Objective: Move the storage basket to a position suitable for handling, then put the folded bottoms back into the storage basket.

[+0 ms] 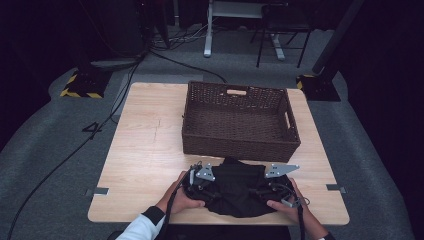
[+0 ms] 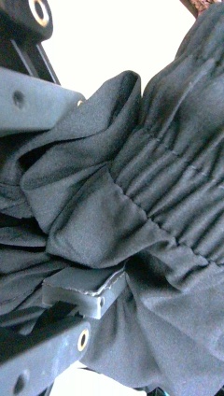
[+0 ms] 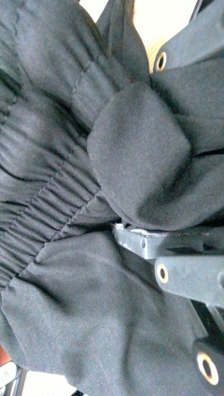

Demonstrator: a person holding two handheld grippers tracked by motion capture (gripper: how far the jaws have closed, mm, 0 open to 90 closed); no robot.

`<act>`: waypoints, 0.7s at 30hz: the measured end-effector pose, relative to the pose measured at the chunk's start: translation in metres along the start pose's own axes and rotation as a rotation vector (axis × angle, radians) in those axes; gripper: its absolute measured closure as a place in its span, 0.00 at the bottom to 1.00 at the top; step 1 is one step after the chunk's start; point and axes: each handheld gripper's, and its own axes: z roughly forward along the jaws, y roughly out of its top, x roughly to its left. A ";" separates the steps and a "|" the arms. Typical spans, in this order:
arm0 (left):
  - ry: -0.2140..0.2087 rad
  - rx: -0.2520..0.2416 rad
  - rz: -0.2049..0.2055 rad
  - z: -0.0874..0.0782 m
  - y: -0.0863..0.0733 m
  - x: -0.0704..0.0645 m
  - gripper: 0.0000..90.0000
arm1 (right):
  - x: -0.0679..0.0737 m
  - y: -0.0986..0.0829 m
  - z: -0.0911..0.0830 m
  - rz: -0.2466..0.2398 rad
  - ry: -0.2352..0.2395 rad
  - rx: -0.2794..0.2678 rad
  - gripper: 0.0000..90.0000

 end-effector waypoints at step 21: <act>-0.032 -0.040 -0.008 0.003 -0.003 0.001 0.50 | -0.005 -0.003 -0.002 -0.011 0.033 -0.029 0.59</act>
